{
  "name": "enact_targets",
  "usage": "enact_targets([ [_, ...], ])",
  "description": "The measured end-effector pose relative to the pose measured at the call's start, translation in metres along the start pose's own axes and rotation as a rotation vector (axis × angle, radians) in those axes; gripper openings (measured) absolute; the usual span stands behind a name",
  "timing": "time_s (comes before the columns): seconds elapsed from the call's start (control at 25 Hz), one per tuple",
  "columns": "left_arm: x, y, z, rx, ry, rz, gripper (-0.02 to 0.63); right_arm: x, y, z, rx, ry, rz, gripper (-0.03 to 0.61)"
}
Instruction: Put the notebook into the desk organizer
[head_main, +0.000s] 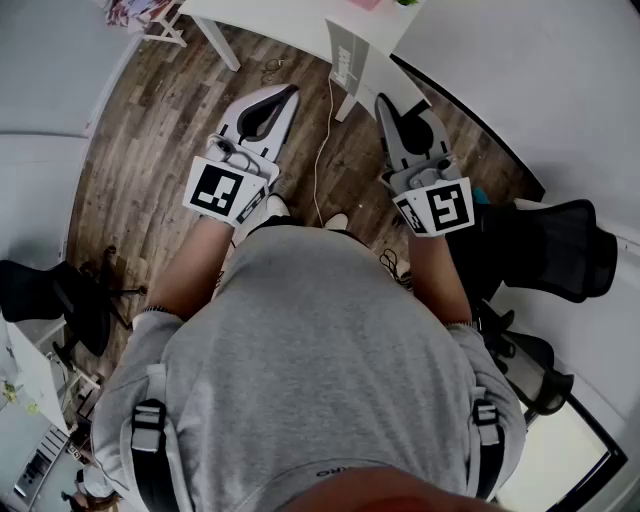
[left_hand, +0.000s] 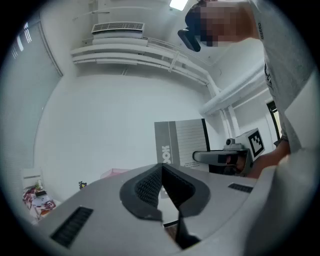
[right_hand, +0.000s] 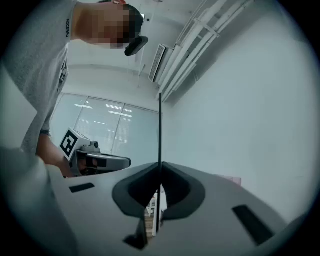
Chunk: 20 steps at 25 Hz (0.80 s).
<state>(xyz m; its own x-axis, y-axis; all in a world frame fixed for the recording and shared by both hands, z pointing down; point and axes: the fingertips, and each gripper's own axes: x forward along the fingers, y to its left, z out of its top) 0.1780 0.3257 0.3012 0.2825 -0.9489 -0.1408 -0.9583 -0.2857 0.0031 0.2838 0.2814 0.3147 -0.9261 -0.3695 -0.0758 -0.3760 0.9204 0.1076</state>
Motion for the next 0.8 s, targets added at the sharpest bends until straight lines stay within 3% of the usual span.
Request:
enact_targets([
  [0.4, -0.013, -0.004, -0.009, -0.006, 0.025, 0.011, 0.018, -0.007, 0.011, -0.01, 0.032, 0.001, 0.02, 0.017],
  [0.8, -0.036, 0.024, -0.004, 0.016, 0.017, 0.035, 0.019, 0.02, 0.032, -0.014, 0.074, -0.016, 0.058, 0.017],
])
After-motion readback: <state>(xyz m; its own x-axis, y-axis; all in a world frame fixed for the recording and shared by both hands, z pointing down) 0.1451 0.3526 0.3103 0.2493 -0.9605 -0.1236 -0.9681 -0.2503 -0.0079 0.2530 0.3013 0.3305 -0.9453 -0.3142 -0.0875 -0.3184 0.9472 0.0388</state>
